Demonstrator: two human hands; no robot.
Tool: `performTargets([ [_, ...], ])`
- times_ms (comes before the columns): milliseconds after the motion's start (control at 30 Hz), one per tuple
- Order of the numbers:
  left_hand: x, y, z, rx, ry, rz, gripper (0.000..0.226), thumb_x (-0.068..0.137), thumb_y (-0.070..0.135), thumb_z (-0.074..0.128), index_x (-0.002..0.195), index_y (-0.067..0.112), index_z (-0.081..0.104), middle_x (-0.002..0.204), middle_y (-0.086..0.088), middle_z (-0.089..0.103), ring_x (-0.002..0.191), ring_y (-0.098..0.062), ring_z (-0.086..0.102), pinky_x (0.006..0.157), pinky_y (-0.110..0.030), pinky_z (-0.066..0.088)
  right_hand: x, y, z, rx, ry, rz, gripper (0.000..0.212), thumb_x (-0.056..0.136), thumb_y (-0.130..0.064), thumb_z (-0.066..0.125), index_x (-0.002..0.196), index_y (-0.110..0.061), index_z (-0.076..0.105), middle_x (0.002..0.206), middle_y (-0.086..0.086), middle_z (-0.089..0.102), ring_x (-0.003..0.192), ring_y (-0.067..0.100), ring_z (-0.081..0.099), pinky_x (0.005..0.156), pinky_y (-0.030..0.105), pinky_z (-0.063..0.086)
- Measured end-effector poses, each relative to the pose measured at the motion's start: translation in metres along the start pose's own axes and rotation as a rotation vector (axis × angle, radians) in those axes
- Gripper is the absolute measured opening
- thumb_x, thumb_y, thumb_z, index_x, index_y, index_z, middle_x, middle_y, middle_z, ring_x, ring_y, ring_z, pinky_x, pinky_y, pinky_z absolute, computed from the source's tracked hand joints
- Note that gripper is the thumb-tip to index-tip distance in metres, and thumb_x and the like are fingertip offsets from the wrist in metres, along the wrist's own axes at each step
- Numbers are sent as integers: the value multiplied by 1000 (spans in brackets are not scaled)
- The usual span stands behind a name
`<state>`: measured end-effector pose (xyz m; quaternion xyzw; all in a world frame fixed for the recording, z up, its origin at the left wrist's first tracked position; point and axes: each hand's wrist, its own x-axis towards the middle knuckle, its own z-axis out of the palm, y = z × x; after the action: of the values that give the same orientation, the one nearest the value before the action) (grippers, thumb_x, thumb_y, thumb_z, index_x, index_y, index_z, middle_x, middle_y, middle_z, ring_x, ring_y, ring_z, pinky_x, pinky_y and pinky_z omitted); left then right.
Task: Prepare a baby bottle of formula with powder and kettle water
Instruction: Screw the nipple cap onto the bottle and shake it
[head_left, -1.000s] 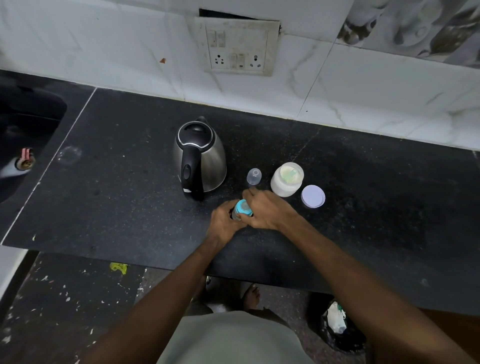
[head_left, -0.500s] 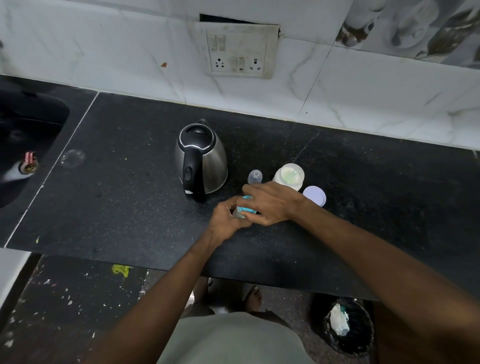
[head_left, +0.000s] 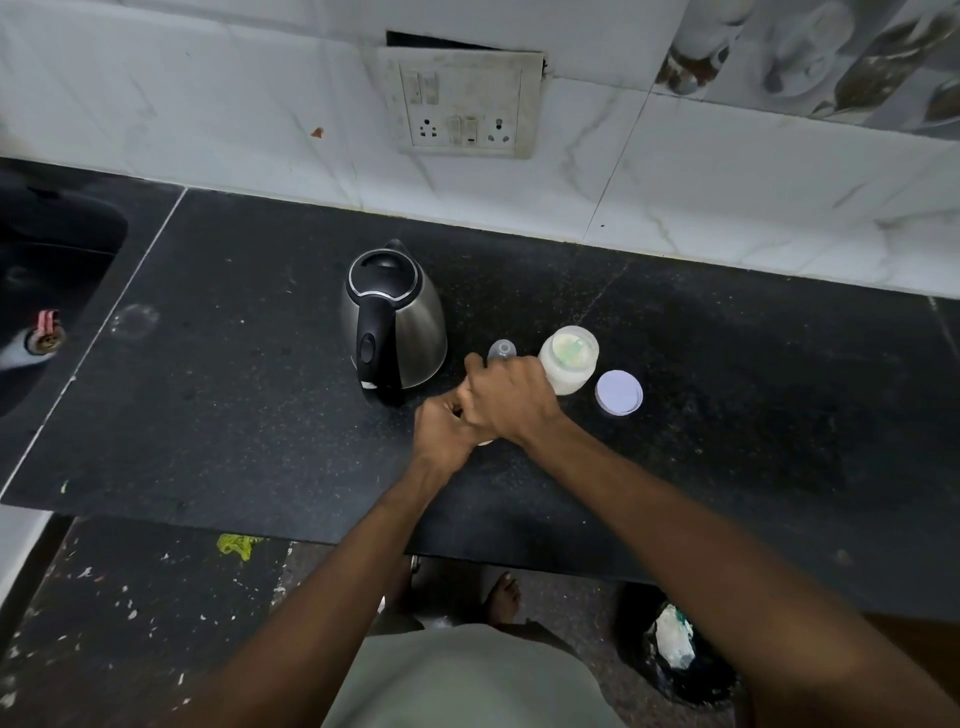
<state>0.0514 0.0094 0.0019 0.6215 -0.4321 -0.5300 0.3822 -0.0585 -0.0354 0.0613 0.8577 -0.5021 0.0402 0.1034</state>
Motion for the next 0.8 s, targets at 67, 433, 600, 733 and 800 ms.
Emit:
performTargets([
  [67, 1, -3, 1, 25, 31, 36, 32, 67, 3, 95, 69, 25, 71, 67, 7, 74, 64, -8, 67, 57, -24, 52, 0, -8, 1, -12, 13, 128, 32, 50, -33, 88, 55, -15, 61, 42, 3, 57, 31, 21, 53, 46, 20, 20],
  [433, 8, 23, -20, -127, -121, 100, 52, 69, 0, 94, 118, 8, 77, 107, -1, 82, 102, -15, 75, 96, -35, 60, -6, 58, -39, 964, -288, 200, 71, 80, -52, 86, 140, -27, 58, 107, -8, 73, 98, 11, 71, 88, 41, 60],
  [600, 6, 36, -21, -142, -197, 127, 52, 70, 3, 94, 118, 9, 77, 110, -6, 81, 107, -25, 76, 99, -47, 60, -15, 59, -34, 1402, -413, 174, 63, 85, -10, 85, 143, -10, 61, 134, 1, 70, 124, 14, 67, 105, 32, 55],
  [733, 3, 38, -23, -137, -192, 122, 50, 71, 0, 93, 118, 7, 76, 110, -7, 81, 109, -28, 76, 99, -47, 60, -24, 52, -29, 1447, -291, 206, 56, 84, -6, 85, 136, -8, 66, 133, 5, 71, 124, 18, 67, 104, 33, 56],
  [800, 2, 38, -22, -137, -164, 131, 48, 72, 2, 92, 117, 7, 77, 110, -7, 81, 108, -29, 76, 97, -47, 61, -26, 44, -27, 1433, -189, 244, 50, 83, -9, 85, 131, -9, 70, 131, 4, 71, 125, 19, 66, 106, 33, 55],
])
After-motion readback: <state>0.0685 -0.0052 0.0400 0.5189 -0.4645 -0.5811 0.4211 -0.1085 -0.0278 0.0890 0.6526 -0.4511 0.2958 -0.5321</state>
